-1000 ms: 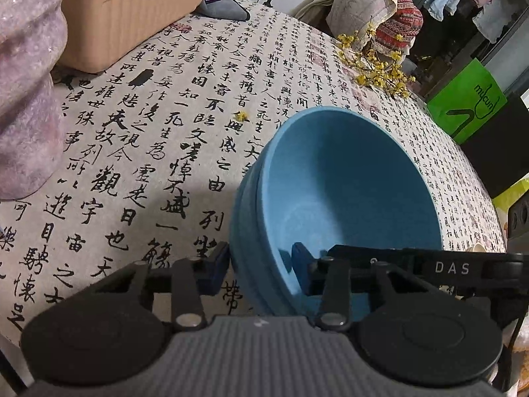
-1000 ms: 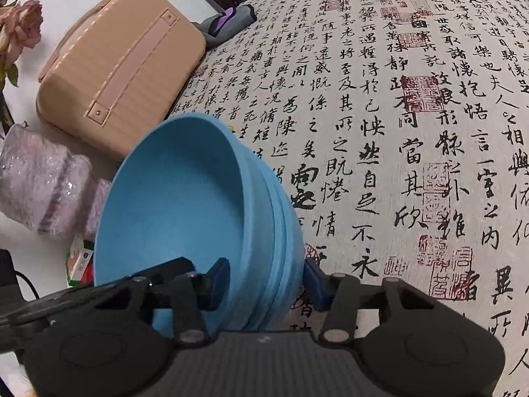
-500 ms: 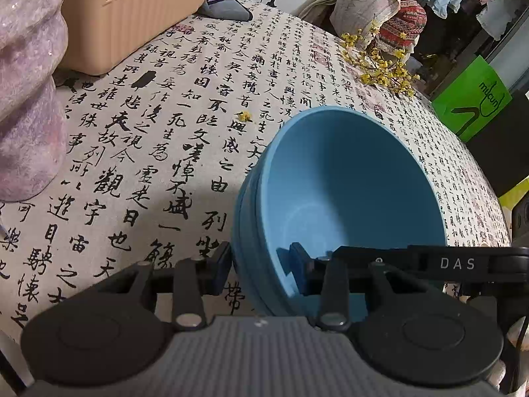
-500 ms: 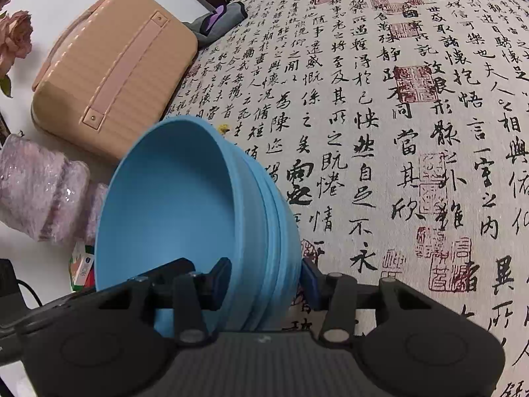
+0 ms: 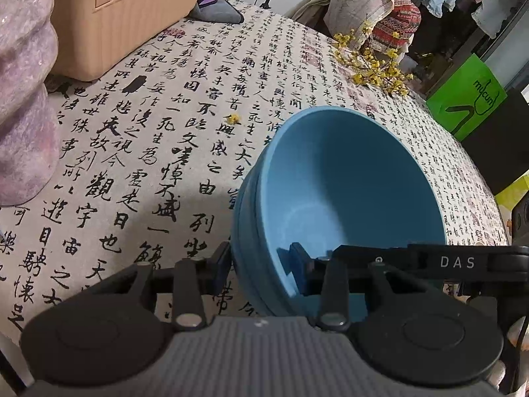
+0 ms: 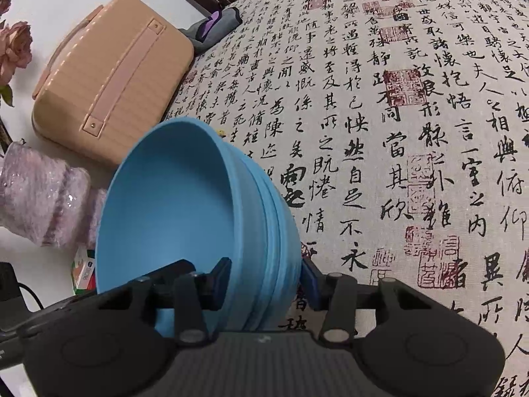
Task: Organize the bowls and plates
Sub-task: 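Lift and tilt the stacked blue bowls with both grippers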
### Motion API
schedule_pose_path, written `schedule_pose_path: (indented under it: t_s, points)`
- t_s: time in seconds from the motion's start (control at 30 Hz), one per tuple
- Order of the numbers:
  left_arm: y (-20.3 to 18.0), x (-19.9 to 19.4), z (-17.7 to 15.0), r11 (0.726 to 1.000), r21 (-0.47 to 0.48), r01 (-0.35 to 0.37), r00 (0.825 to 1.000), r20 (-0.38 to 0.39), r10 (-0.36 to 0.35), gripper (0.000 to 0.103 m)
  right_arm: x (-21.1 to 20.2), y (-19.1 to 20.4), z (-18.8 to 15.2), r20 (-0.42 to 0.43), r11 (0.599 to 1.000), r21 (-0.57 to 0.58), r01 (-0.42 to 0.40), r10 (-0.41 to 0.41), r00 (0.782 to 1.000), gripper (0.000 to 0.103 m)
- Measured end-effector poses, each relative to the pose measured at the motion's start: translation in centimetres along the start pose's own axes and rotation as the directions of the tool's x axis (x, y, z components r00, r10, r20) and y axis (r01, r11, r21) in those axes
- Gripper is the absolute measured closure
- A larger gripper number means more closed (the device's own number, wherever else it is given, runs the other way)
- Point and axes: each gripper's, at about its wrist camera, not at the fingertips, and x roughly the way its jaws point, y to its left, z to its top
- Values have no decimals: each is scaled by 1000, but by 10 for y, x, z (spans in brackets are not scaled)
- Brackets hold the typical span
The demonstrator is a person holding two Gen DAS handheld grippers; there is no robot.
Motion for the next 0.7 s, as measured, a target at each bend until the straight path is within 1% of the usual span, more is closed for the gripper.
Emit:
schedule_pose_path:
  t_s: [0.7]
  points:
    - [-37,-7,-8,998,64,26,999,21,-28,64,-58,-31,-24,60,1000,3,1,-1,998,58]
